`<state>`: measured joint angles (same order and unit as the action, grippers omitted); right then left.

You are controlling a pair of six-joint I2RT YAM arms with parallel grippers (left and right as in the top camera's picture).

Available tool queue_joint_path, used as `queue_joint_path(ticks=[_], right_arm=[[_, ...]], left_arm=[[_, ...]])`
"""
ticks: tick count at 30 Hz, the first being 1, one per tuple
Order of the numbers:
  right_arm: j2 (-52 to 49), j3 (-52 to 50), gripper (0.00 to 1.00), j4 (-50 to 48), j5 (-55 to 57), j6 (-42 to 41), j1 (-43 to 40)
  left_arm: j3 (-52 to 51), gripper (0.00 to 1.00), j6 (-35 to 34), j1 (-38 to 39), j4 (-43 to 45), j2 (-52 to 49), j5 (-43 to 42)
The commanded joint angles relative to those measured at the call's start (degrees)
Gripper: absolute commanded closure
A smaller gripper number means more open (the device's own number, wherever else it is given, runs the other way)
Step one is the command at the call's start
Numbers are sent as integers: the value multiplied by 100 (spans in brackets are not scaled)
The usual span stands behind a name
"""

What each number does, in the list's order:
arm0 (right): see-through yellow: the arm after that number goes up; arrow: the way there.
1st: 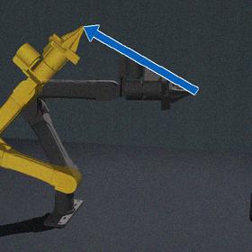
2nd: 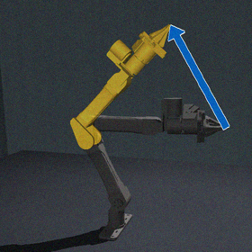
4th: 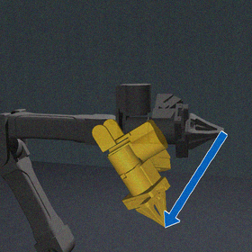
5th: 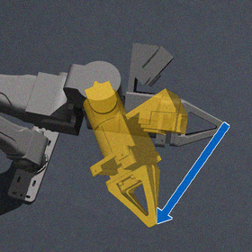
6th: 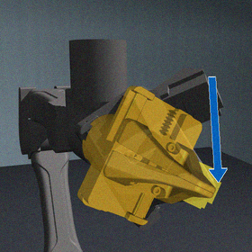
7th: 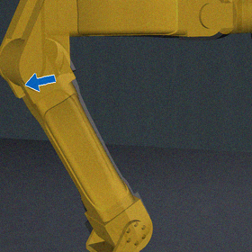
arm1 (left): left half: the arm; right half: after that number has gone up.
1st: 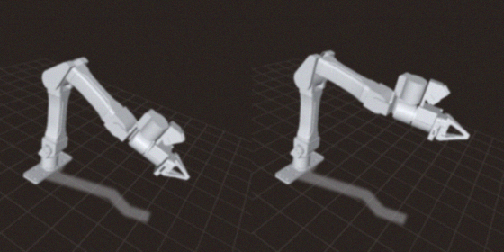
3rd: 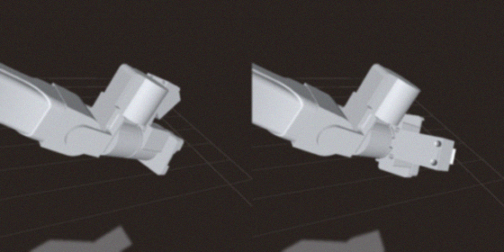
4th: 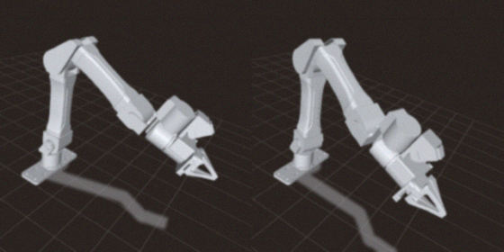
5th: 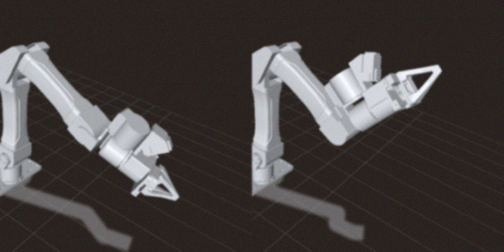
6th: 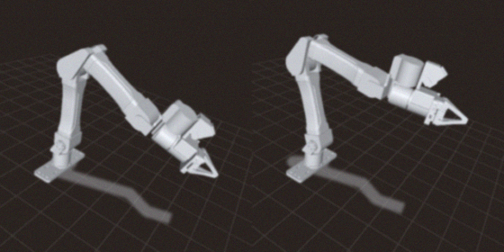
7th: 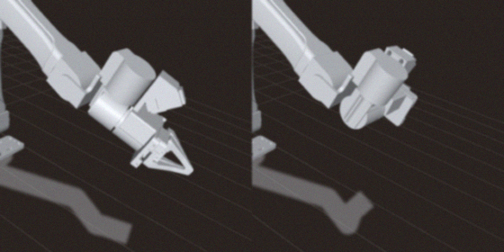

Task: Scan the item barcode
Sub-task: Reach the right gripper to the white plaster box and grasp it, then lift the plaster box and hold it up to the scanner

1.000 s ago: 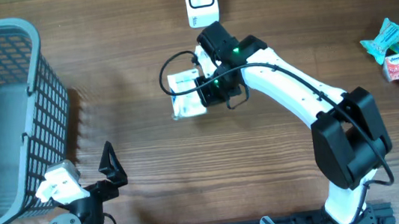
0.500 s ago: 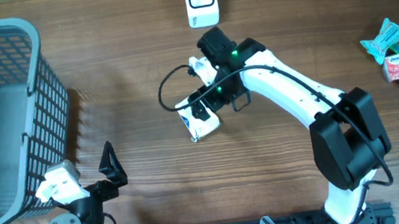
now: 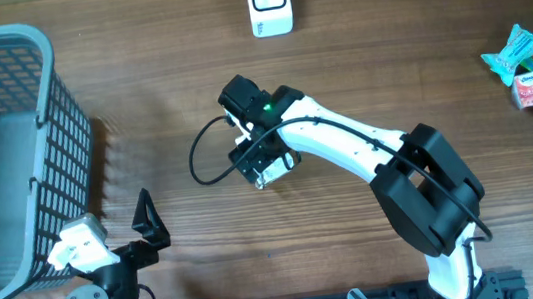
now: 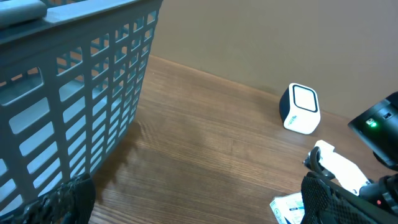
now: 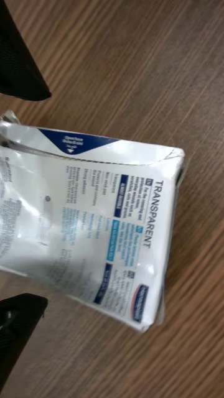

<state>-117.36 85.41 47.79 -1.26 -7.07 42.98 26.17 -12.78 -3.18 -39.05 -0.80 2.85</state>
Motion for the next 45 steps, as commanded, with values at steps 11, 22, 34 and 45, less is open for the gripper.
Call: queue_joint_path(ticks=[11, 22, 34, 45], right_arm=[[-343, 190, 0, 199, 2208, -839, 1182], [-761, 190, 56, 350, 2597, -1143, 1147], [-35, 2323, 96, 2288, -306, -3829, 358], [48, 2321, 96, 3375, -3390, -10260, -568]], left_arm=[[-26, 0, -11, -44, 17, 31, -90], [-26, 0, -11, -42, 17, 31, -90], [-26, 0, -11, -44, 17, 31, -90], [-26, 0, -11, -44, 17, 31, -87]])
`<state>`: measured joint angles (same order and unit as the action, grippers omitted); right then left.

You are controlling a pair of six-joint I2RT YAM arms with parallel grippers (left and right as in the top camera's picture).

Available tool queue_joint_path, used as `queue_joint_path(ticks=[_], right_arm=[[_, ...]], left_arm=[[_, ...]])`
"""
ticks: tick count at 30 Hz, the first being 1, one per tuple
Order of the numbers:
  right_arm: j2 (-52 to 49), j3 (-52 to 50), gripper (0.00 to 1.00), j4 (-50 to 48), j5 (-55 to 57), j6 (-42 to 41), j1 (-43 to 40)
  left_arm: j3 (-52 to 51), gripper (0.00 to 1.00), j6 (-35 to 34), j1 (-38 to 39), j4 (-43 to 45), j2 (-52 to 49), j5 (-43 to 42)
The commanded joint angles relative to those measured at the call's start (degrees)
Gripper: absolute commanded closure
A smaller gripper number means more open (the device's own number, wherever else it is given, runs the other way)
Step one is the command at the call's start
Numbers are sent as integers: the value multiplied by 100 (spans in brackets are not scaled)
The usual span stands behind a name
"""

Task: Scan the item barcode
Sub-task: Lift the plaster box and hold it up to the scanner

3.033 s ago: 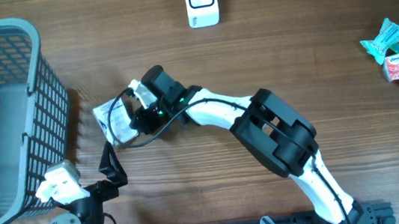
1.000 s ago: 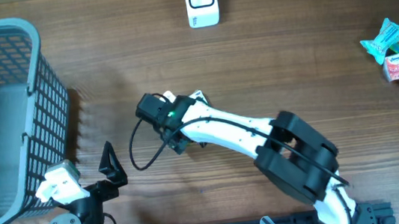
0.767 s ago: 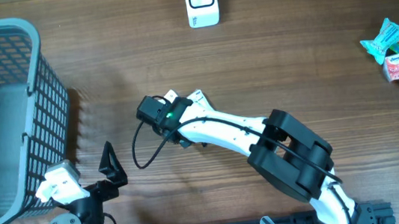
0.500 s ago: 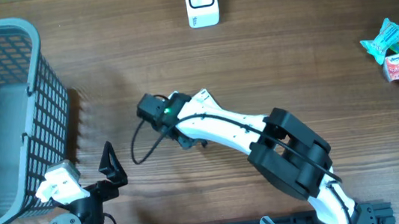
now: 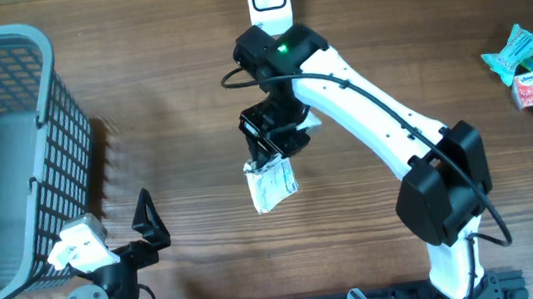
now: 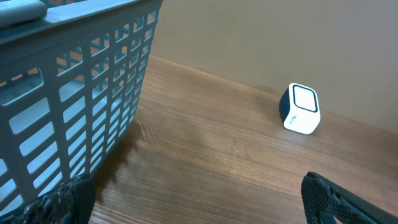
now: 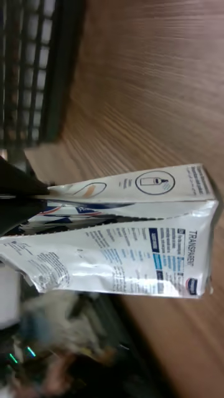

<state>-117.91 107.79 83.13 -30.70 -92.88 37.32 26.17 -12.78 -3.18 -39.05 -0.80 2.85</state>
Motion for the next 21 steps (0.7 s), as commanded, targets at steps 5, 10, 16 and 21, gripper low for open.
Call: queue_joint_path(ticks=[5, 10, 16, 21], right_arm=[[-352, -66, 95, -1191, -2649, -2173, -522], [-1147, -66, 95, -1224, -4096, -1982, -1036], [-1373, -66, 95, -1563, -4122, -2332, -1513], [-1390, -70, 95, -2312, -3971, -2441, -1703]], left_arm=[[-26, 0, -11, -42, 17, 31, -90], [-26, 0, -11, -44, 17, 31, -90], [-26, 0, -11, -44, 17, 31, -90], [-26, 0, -11, -42, 17, 31, -90]])
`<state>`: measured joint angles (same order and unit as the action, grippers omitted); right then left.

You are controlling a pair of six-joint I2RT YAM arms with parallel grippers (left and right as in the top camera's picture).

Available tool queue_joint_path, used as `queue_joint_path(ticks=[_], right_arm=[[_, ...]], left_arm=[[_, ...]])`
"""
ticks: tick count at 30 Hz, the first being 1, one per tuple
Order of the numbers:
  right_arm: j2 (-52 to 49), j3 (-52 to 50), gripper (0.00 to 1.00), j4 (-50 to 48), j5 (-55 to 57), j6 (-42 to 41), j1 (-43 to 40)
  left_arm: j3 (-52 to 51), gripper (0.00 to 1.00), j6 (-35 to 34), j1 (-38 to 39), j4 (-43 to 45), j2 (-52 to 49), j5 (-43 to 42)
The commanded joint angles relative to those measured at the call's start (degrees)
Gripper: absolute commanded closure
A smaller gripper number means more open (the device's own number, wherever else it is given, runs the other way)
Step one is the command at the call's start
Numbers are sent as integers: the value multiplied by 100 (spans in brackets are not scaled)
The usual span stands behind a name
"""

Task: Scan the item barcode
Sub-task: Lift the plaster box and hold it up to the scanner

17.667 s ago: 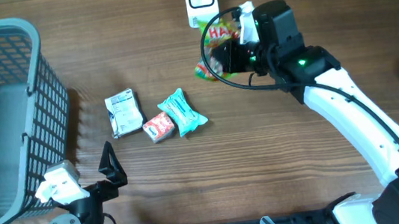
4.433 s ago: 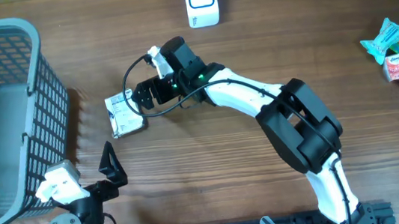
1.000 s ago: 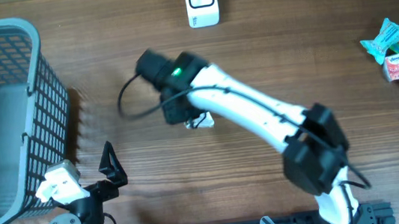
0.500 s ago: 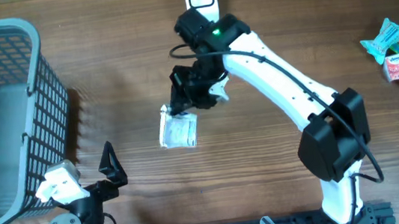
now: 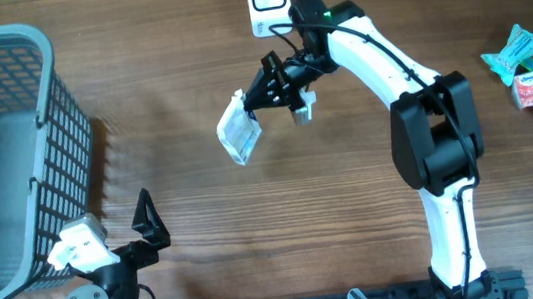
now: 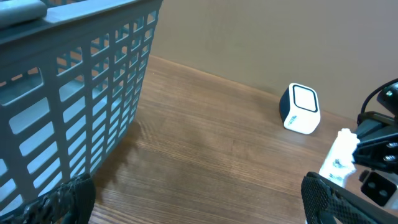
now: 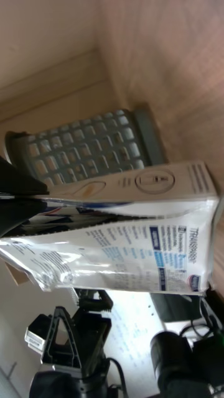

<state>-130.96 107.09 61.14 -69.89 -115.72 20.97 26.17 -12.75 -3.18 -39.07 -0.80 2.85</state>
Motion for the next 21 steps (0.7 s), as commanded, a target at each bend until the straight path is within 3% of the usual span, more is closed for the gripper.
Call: queue_joint_path(ticks=[1, 14, 21], right_arm=[[-85, -52, 95, -214, -92, -122, -81], [-94, -1379, 95, -1342, -741, 476, -146], [155, -1318, 96, -1373, -1272, 1902, -177]], left_arm=[[-26, 0, -13, -42, 20, 31, -90], [-26, 0, -13, -42, 20, 31, -90], [-26, 0, -13, -42, 20, 31, -90]])
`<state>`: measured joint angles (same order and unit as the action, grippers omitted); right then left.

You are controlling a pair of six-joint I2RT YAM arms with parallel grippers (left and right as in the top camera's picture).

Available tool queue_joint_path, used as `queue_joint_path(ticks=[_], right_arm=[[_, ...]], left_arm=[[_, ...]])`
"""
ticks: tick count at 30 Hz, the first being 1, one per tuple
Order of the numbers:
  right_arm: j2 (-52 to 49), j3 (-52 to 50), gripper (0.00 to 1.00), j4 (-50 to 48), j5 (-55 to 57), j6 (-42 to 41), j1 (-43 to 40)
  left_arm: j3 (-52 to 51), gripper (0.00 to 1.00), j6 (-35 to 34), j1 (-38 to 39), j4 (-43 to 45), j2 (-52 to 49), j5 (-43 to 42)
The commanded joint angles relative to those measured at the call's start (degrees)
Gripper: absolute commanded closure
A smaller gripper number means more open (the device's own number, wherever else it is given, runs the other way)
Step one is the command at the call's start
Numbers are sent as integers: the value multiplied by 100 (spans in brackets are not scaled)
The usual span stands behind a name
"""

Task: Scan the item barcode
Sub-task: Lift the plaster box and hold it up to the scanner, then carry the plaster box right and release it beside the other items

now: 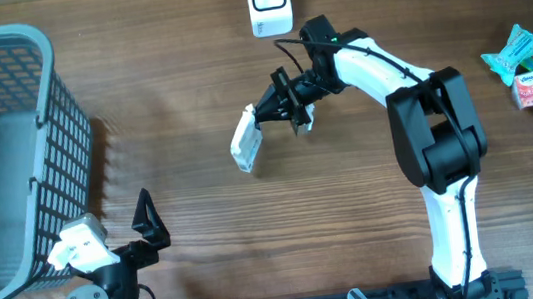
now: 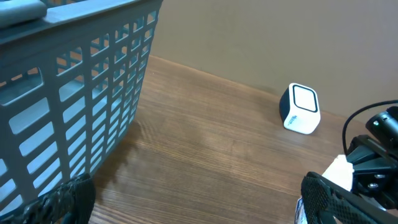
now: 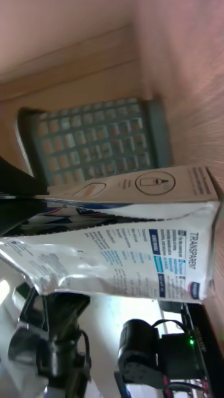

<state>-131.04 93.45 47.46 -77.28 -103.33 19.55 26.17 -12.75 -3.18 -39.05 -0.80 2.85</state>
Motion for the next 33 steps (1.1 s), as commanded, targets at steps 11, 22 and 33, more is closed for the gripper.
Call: queue_joint_path(ticks=[11, 22, 33], right_arm=[[2616, 240, 96, -1012, 3797, 1248, -24], [2216, 238, 95, -3646, 6677, 2837, 9], [195, 240, 95, -6205, 6465, 1770, 116]], left_arm=[[-26, 0, -13, -42, 17, 31, -90], [-26, 0, -13, -42, 17, 31, -90], [-26, 0, -13, -42, 17, 31, -90]])
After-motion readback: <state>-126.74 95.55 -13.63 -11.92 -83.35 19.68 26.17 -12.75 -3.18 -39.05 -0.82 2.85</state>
